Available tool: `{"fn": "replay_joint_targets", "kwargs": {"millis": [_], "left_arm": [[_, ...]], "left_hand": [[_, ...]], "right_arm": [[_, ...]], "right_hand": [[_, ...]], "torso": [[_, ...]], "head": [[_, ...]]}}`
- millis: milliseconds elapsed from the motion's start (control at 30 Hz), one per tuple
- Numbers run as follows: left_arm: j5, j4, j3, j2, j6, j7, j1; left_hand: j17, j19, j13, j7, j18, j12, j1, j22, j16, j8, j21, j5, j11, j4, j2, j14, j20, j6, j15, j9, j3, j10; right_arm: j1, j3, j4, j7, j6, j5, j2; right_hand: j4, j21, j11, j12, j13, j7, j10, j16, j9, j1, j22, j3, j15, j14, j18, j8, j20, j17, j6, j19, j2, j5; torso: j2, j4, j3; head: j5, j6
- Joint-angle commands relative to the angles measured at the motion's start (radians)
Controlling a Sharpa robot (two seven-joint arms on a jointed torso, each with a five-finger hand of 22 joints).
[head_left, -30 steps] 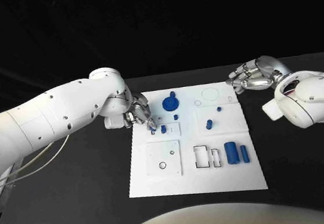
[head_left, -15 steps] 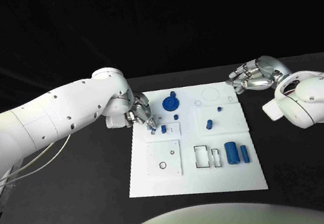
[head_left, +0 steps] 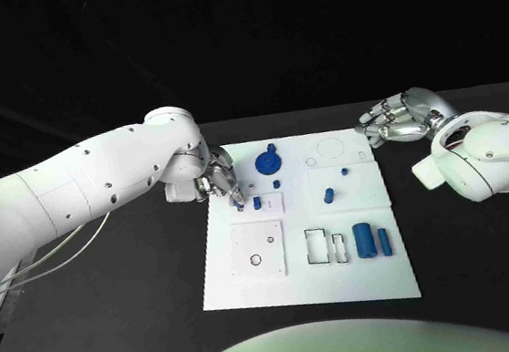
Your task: Assemble the parts on the task board
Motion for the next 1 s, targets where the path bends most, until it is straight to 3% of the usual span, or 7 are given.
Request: {"fn": "replay_joint_targets", "kwargs": {"millis": [33,1000], "left_arm": [[0.026,-0.001,0.0,0.001,0.034,-0.004,0.002],[0.023,-0.006,-0.004,0.004,0.031,-0.009,0.002]], "left_hand": [[0.263,0.006,0.001,-0.008,0.004,0.004,0.01,0.177,0.004,0.001,0.004,0.011,-0.003,-0.168,0.021,0.104,0.002,0.016,0.004,0.023,0.16,0.007],[0.263,0.006,0.004,-0.008,0.004,0.007,0.007,0.177,0.004,-0.005,0.006,0.031,-0.004,-0.176,0.02,0.104,0.002,0.024,0.004,0.026,0.158,0.009]], "right_arm": [[-0.001,0.0,0.0,0.004,0.011,-0.008,0.001],[-0.001,0.0,-0.001,0.003,0.012,-0.008,0.002]], "right_hand": [[-0.004,-0.006,0.002,0.007,-0.001,0.032,-0.004,-0.003,-0.001,-0.002,-0.001,-0.001,0.002,-0.001,0.011,0.006,0.006,-0.001,-0.008,0.004,0.006,0.004],[-0.004,-0.006,0.002,0.007,-0.001,0.032,-0.004,-0.003,-0.001,-0.002,-0.001,-0.001,0.002,-0.001,0.011,0.006,0.006,-0.001,-0.008,0.004,0.006,0.004]], "torso": [[0.0,-0.0002,0.0],[0.0,0.0002,0.0004]], "head": [[0.001,0.0],[0.001,0.0]]}}
